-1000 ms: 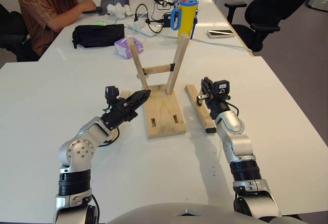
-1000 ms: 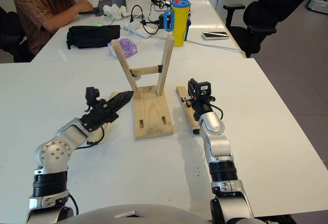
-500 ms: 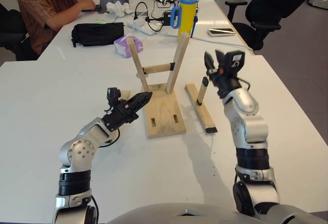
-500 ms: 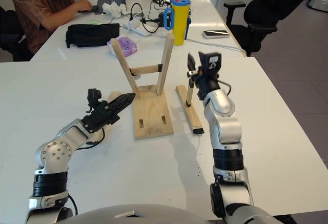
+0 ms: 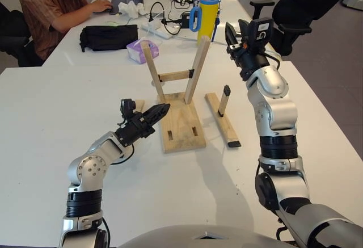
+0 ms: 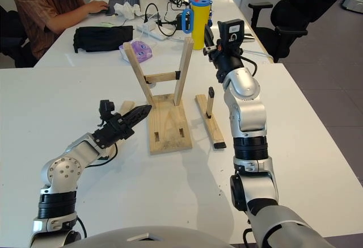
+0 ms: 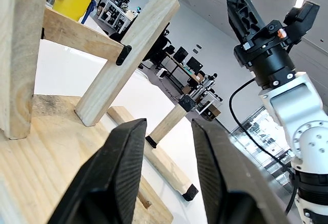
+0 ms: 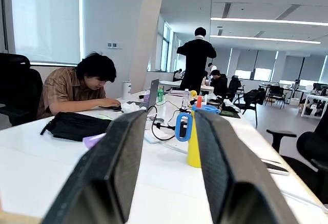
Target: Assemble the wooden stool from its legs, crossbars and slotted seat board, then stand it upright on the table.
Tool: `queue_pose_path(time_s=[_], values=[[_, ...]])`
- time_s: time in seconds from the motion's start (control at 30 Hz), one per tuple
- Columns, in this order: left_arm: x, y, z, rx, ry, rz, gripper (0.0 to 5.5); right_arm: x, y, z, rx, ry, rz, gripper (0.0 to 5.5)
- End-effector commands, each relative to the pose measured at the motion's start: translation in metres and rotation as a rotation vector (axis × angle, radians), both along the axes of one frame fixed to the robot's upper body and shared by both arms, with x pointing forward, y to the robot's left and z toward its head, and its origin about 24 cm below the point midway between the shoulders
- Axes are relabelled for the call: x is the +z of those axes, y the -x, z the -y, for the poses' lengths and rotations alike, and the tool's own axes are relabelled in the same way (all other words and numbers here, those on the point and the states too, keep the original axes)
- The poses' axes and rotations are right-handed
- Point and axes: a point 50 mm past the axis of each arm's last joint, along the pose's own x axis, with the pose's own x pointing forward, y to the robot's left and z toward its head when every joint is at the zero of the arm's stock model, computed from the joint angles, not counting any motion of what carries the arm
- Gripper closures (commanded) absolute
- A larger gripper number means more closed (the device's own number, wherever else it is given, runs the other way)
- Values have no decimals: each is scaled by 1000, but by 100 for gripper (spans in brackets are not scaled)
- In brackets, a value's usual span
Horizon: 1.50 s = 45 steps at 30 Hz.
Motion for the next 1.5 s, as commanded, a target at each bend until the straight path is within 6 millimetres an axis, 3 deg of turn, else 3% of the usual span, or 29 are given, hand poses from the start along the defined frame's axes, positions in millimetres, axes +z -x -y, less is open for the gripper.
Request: queue_pose_path(time_s=[0.03,0.07,0.13,0.27,0.43,0.53,0.67,0.9,0.93,1.0,1.03,1.07,1.1,1.13,1.2,1.3,1.5], values=[[0,-3,3,1,-10,4,389,-161,22,29,-168,62,-613,377],[1,-4,5,-6,-10,3,389,-173,30,32,-166,70,-635,377],[0,-3,5,-15,-13,0,389,-166,28,29,-138,51,-595,377],[-1,-3,7,-11,-14,-3,389,-124,4,25,-93,13,-431,377],[1,-6,5,-4,-12,6,389,-69,-5,16,-13,-60,-191,377],[0,-5,5,1,-12,6,389,-36,-5,7,55,-62,-11,377],[0,-6,7,-5,-7,7,389,4,-1,11,15,-32,216,377],[0,-4,7,0,2,6,389,47,9,4,44,-11,410,377],[0,-4,7,1,3,7,389,45,9,-1,54,23,410,377],[0,-4,7,8,5,7,389,13,-4,-5,64,-23,222,377],[0,-4,7,8,2,8,389,-34,-15,2,-3,-60,-25,377],[0,-5,8,6,2,10,389,-92,-15,8,-58,-63,-325,377],[0,-6,9,4,4,11,389,-137,-4,10,-79,-27,-560,377],[1,-7,10,3,4,13,389,-172,11,18,-134,-55,-729,377],[2,-8,8,1,3,16,389,-200,31,20,-132,-78,-844,377],[1,-8,6,4,-6,18,389,-189,23,13,-89,-72,-768,377],[3,-11,7,5,-2,29,389,-120,-7,17,-100,-29,-384,377]])
